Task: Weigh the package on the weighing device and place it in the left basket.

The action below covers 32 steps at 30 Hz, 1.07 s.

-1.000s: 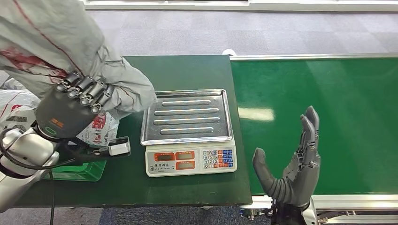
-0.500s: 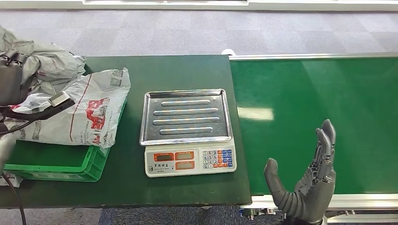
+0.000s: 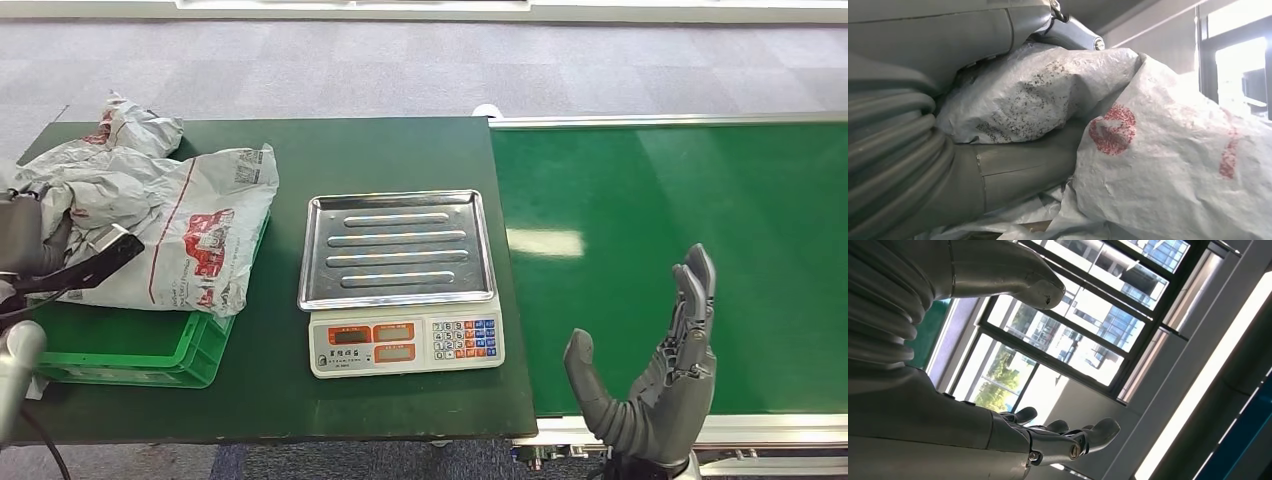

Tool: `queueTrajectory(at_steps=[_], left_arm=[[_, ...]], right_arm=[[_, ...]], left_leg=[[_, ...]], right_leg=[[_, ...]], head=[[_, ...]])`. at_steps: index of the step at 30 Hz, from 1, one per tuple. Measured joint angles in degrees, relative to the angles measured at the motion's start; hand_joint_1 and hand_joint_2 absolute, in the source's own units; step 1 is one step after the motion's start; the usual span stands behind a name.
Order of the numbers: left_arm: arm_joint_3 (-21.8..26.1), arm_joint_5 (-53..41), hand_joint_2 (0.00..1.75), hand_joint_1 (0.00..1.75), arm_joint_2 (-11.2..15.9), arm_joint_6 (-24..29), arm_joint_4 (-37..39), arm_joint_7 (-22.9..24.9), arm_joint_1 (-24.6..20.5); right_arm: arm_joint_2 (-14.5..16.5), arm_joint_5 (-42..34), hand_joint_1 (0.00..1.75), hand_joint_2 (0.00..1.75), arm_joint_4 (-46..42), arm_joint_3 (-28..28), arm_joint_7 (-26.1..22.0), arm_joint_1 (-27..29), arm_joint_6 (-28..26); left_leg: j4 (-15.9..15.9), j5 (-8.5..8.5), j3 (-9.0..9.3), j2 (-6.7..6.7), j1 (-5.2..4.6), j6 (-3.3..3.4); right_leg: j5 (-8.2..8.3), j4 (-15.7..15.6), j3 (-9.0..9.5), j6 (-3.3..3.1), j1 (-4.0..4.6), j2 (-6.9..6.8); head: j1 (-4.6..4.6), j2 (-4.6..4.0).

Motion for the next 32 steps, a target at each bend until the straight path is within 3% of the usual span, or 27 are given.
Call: queueTrajectory(at_steps=[1,2,5,9,16,23,27,30,32], left_arm=[[0.1,0.3,1.75,0.17,-0.2,-0.1,0.2,-0.1,0.2],[0.2,0.8,1.75,0.04,-0.3,-0.3,0.4,-0.3,0.5],[0.8,3.8,1.75,0.0,-1.1,-1.3,0.3,-1.5,1.6],[1.6,11.1,0.0,0.0,-3.2,-3.3,-2.5,-3.3,3.8],[2.8,25.2,0.0,0.0,-6.3,-5.4,-11.0,-2.5,6.2],[2.9,31.5,0.0,0.0,-7.6,-4.2,-16.7,-2.4,7.0],[2.9,36.9,0.0,0.0,-8.8,4.8,-22.2,-5.4,7.7],[2.7,40.8,0.0,0.0,-10.2,14.5,-29.0,-13.7,9.6],[2.7,42.7,0.0,0.0,-11.3,17.7,-33.0,-19.3,11.0]], right_arm=[[0.0,0.0,0.0,1.75,0.0,0.0,0.0,0.0,0.0],[-0.1,0.0,0.0,1.75,0.0,0.0,0.0,0.0,0.0],[-0.3,0.0,0.0,1.75,0.0,0.0,0.0,0.0,0.0],[-0.3,0.5,0.0,1.75,0.0,0.0,0.1,-0.2,0.4],[-0.3,1.4,0.0,1.75,0.0,0.0,0.9,-0.9,0.7],[-0.3,1.8,0.0,1.75,0.0,0.1,1.0,-1.0,0.5],[-0.3,2.2,0.0,1.75,0.0,0.1,1.0,-1.0,-0.1],[-0.2,2.4,0.0,1.75,0.0,0.1,0.4,-0.9,-0.7],[0.1,2.4,0.0,1.75,0.0,0.0,-0.4,-0.7,-0.8]], left_leg=[[0.0,0.0,0.0,0.0,0.0,0.0],[0.0,0.0,0.0,0.0,0.0,0.0],[0.0,0.0,0.01,0.01,0.0,0.0],[0.0,0.0,0.0,-0.02,0.0,0.0],[0.0,0.0,-0.01,-0.02,0.0,0.0],[0.0,0.0,0.0,-0.03,0.01,0.0],[0.0,-0.01,-0.01,-0.04,0.0,0.0],[0.0,-0.04,0.0,-0.02,0.0,0.0],[0.0,-0.07,0.01,-0.03,-0.01,0.02]], right_leg=[[0.0,0.0,0.0,0.0,0.0,0.0],[0.0,0.0,0.0,0.0,0.0,0.0],[0.0,0.0,-0.01,-0.01,0.0,0.0],[0.0,0.0,0.0,-0.01,0.0,-0.04],[0.0,0.0,0.01,-0.01,0.0,-0.05],[0.0,0.0,0.01,-0.01,0.01,-0.07],[0.0,0.0,0.02,-0.01,0.0,-0.09],[-0.02,0.0,0.01,0.01,-0.03,-0.08],[-0.04,0.0,0.01,0.03,-0.08,-0.07]], head=[[0.0,0.0],[0.0,0.0],[-0.01,0.0],[0.0,0.0],[0.0,0.0],[-0.01,0.0],[0.0,0.0],[0.0,0.0],[0.0,0.0]])
